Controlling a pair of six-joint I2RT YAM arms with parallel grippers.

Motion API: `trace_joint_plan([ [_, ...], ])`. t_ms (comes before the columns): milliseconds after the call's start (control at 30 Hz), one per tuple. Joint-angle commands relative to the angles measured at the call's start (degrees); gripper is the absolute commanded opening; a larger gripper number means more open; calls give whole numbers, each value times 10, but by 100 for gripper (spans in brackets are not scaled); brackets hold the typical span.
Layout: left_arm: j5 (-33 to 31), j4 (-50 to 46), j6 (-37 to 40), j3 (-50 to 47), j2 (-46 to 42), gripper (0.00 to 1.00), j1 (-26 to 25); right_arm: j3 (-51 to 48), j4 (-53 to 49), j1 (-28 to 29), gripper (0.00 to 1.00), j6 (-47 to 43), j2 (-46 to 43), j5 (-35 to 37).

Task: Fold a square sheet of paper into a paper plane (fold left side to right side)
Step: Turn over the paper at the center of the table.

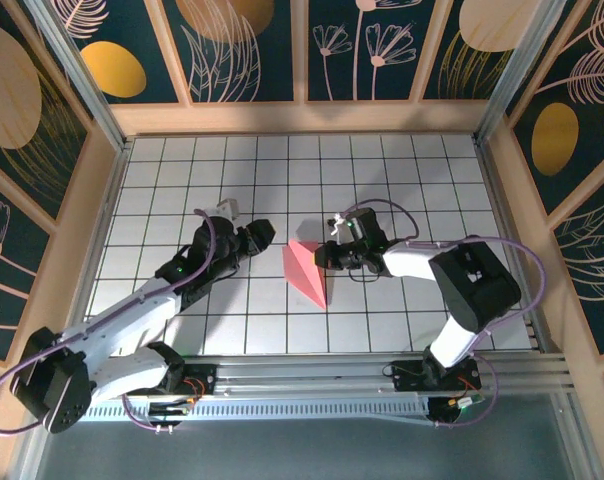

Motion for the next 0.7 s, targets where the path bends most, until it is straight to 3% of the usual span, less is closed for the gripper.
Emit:
trace_joint_plan([
  [0, -32, 12, -1, -16, -45, 63, 4, -6, 16, -7, 0, -9, -56, 5],
  [133, -41, 28, 5, -31, -87, 78, 4, -19, 44, -39, 0, 4, -123, -10],
  [367, -26, 86, -1, -62, -137, 82, 4, -37, 105, -87, 0, 59, -226, -72],
  [500, 40, 142, 8, -62, -137, 82, 4, -34, 128, -90, 0, 82, -249, -112],
  [667, 170, 191, 31, -23, -90, 80, 4, -46, 205, -89, 0, 133, -253, -166],
])
